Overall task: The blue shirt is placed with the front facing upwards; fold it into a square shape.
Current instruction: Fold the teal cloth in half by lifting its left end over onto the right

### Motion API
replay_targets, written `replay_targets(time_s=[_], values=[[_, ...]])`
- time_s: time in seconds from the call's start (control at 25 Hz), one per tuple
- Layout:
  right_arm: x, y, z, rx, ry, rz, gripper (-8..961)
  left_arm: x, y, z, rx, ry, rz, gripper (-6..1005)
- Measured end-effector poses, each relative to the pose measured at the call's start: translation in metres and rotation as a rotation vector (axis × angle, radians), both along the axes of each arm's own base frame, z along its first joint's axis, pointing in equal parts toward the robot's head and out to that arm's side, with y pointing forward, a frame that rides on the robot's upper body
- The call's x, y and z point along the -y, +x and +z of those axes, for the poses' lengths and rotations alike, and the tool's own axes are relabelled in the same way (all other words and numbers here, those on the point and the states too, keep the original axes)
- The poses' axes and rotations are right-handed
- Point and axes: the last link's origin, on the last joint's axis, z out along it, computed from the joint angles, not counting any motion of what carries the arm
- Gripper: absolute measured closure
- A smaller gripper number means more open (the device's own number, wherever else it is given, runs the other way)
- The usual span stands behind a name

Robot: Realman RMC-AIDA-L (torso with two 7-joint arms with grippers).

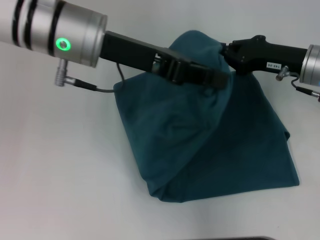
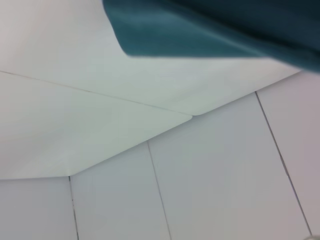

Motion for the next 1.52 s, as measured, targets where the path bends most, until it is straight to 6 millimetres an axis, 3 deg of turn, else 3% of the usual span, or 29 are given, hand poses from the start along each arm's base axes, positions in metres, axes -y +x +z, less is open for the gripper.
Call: replay_targets(time_s=[0.4, 0.64, 0.72, 0.88, 0.96, 1.2, 1.36, 1.52], values=[[-0.007, -0.002, 0.006, 0.021, 0.022, 0.005, 950, -0.005, -0.004, -0.030, 0.046, 0.038, 0.076, 919], [-0.009, 0.001, 0.014, 0.022, 0.034, -0.025, 950, 0.000, -0.012, -0.032, 0.075, 0.046, 0.085, 890], [-0.009, 0.003, 0.016, 0.022, 0.035, -0.028, 950, 0.000, -0.017, -0.028, 0.075, 0.060, 0.091, 819], [-0.006, 0.005, 0.018, 0.010, 0.019, -0.044, 859, -0.002, -0.031, -0.013, 0.089, 0.130, 0.120, 677], [-0.002, 0.008, 0.020, -0.002, -0.005, -0.060, 791, -0.002, -0.039, -0.006, 0.086, 0.170, 0.132, 475], [0.016, 0.020, 0.035, -0.042, -0.105, -0.136, 640, 0.001, -0.064, 0.017, 0.064, 0.267, 0.166, 207], [0.033, 0.032, 0.050, -0.069, -0.182, -0.220, 573, 0.005, -0.084, 0.031, 0.049, 0.323, 0.204, 152], [0.041, 0.036, 0.052, -0.072, -0.243, -0.263, 499, 0.008, -0.097, 0.035, 0.032, 0.339, 0.237, 96]])
